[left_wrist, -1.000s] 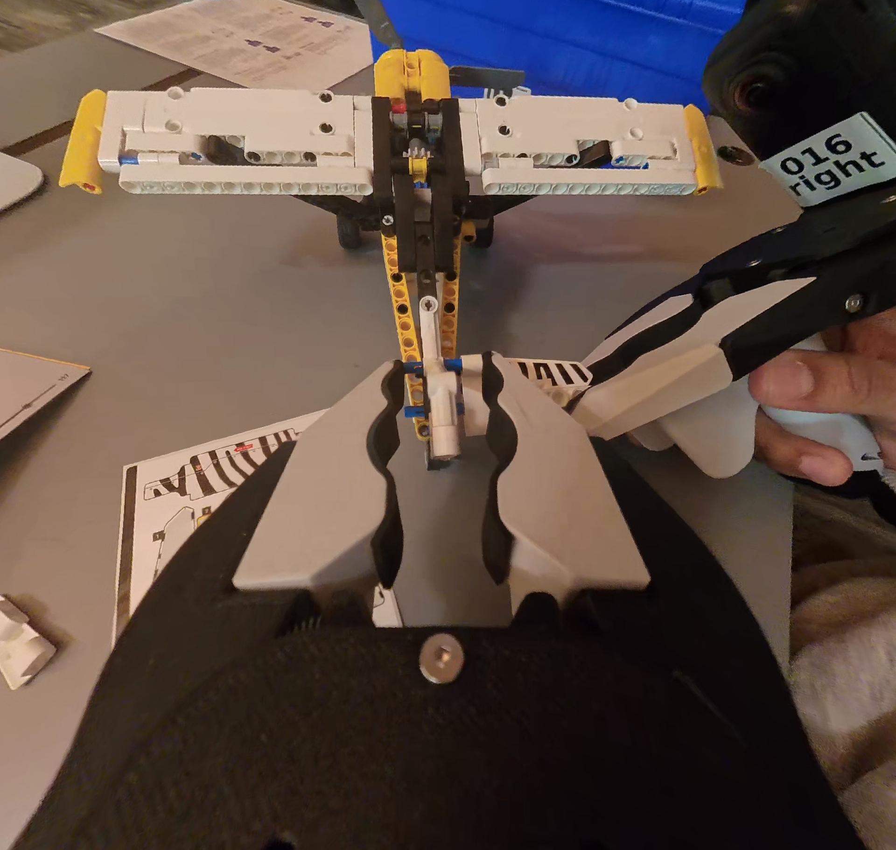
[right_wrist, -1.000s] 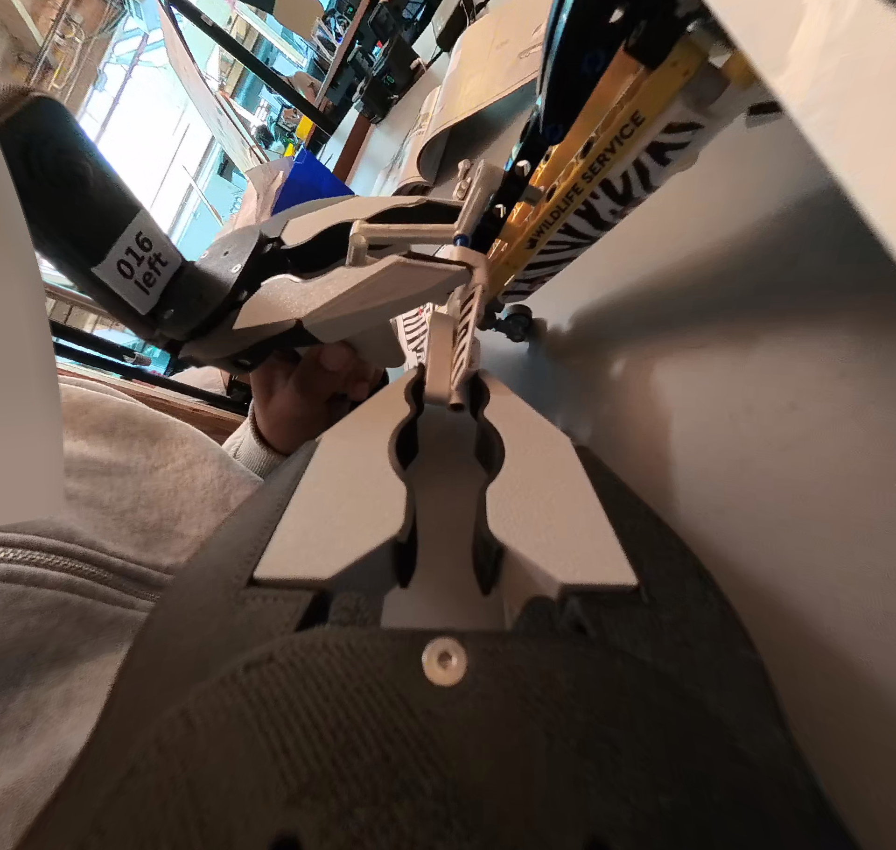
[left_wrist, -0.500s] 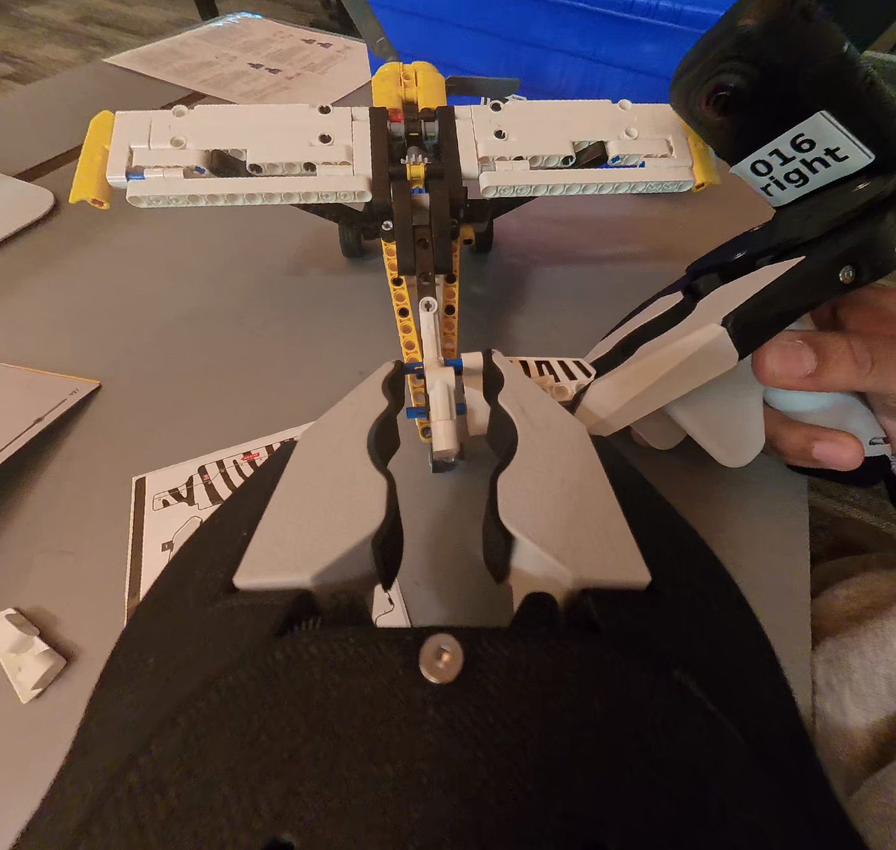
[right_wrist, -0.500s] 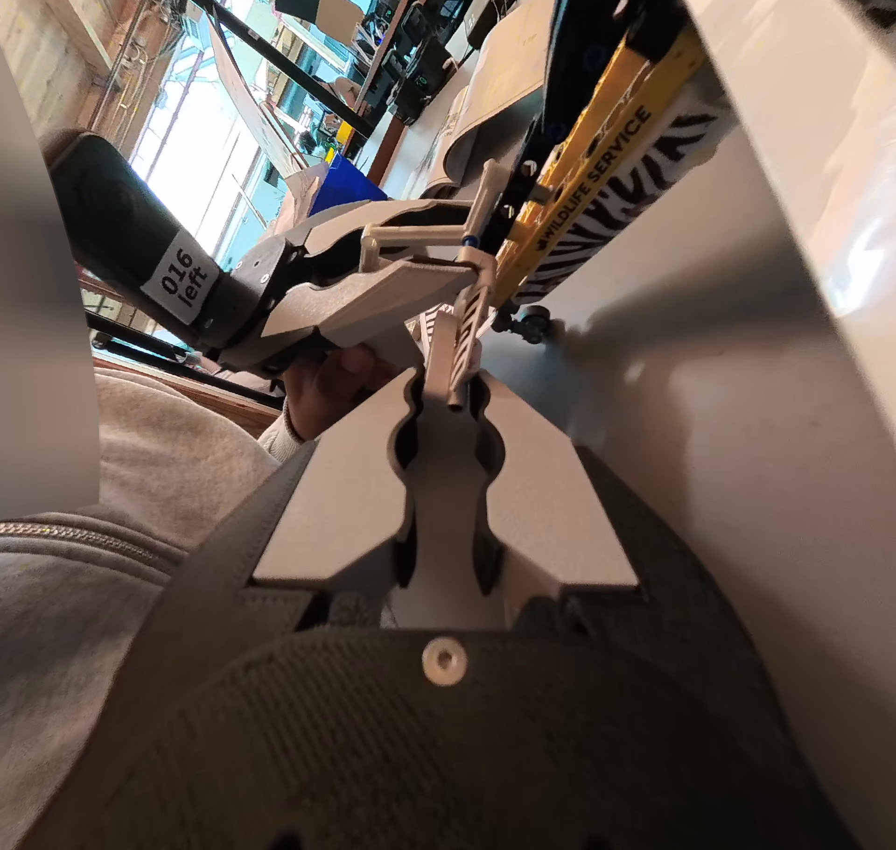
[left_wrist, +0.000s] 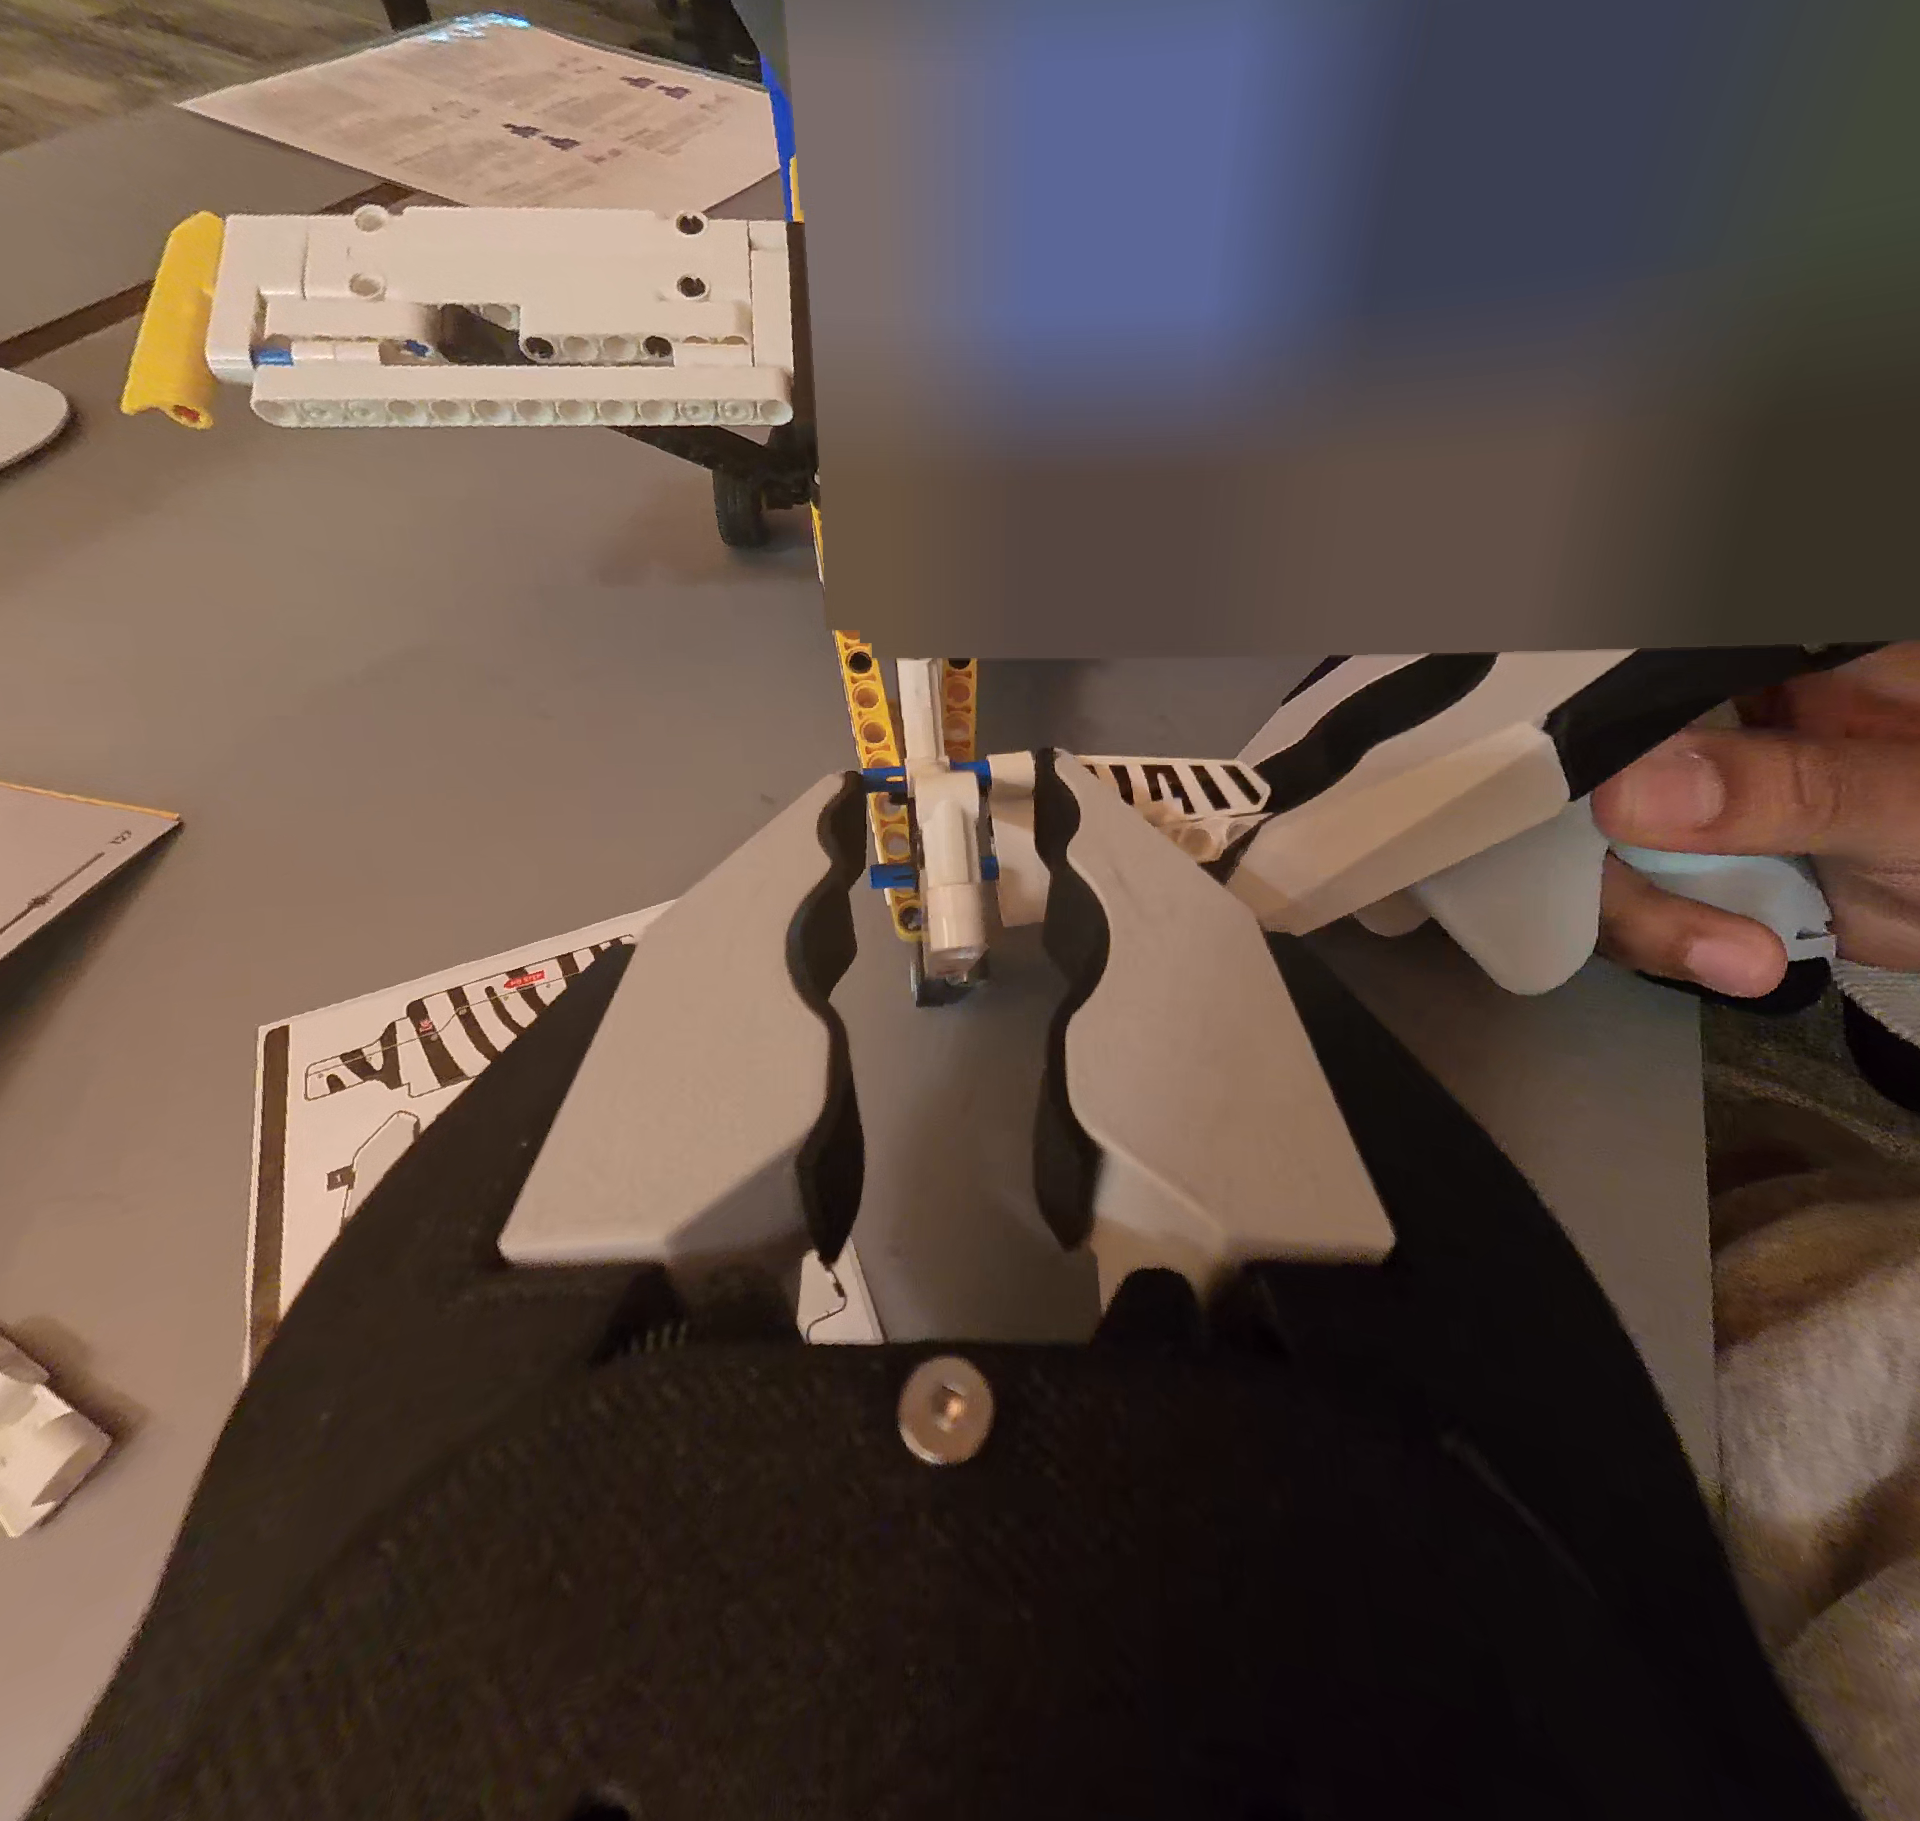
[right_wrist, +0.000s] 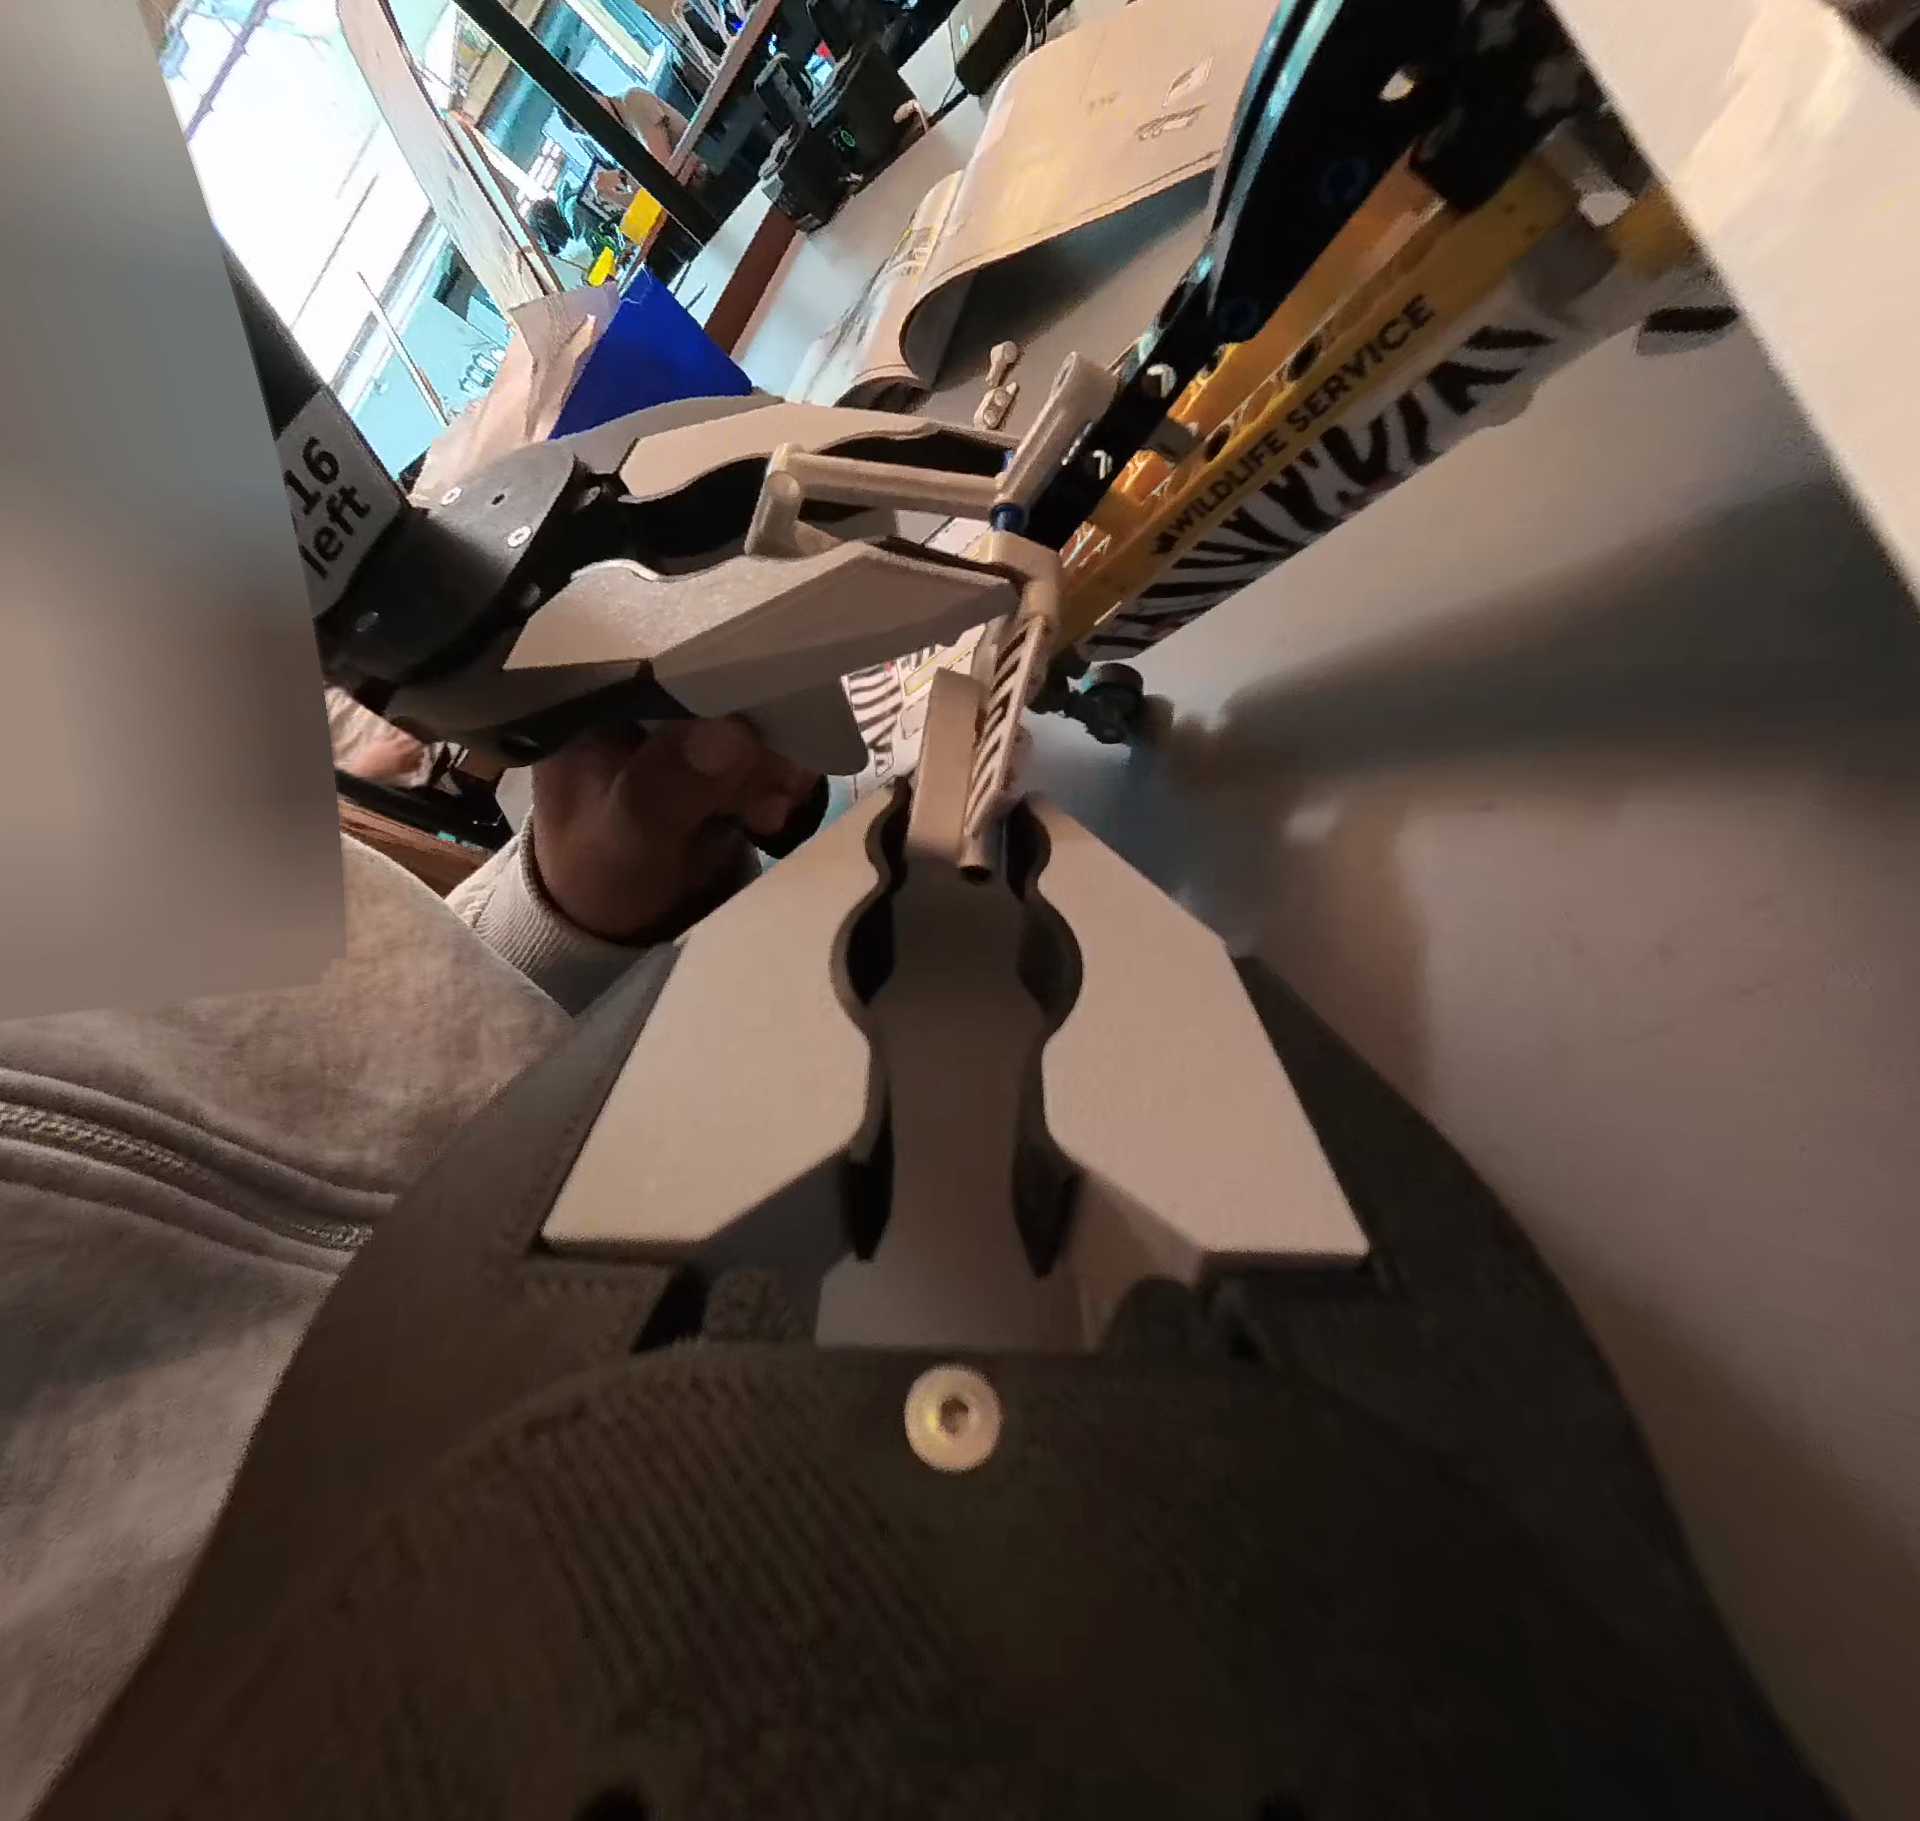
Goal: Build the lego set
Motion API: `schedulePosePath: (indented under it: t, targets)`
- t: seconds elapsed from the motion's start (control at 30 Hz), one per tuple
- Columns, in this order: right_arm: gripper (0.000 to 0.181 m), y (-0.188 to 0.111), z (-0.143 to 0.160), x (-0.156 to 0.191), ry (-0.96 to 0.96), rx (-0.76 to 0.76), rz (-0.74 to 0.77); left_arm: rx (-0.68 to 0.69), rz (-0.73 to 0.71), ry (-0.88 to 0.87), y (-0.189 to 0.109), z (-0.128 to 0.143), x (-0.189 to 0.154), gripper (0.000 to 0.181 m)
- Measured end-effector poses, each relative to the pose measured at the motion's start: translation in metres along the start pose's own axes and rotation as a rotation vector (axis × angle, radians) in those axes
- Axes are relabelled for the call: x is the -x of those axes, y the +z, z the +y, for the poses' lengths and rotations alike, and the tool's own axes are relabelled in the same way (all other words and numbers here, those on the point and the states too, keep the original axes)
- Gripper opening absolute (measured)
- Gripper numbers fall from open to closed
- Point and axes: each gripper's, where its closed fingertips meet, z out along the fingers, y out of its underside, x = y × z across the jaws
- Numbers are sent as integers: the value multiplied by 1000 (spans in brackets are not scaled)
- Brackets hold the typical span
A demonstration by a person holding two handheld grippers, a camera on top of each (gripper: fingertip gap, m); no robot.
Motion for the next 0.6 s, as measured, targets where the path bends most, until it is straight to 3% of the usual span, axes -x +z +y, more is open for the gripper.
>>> schedulePosePath:
  t: [0.6]
  targets:
    - [18, 1, 5, 4, -6, 42, -44, 3, 22, 39, -3, 1, -6, 34]
